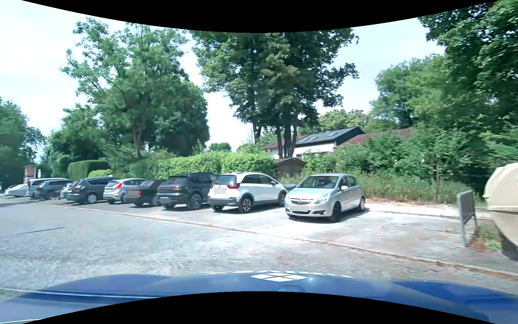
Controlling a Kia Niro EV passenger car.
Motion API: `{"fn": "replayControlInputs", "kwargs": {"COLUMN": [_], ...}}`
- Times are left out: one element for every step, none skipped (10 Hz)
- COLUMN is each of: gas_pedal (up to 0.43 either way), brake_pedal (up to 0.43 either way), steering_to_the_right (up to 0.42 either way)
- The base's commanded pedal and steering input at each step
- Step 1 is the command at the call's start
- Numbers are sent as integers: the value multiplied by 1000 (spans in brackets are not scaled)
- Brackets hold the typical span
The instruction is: Follow the waypoints while adhering to traffic rules and regulations
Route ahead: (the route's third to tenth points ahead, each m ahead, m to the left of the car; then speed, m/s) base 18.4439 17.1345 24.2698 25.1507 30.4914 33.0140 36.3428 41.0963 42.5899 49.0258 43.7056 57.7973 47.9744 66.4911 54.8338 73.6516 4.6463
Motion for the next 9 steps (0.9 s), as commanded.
{"fn": "replayControlInputs", "kwargs": {"gas_pedal": [138,157,169,169,169,177,177,177,177], "brake_pedal": [0,0,0,0,0,0,0,0,0], "steering_to_the_right": [-429,-428,-427,-424,-414,-400,-380,-364,-353]}}
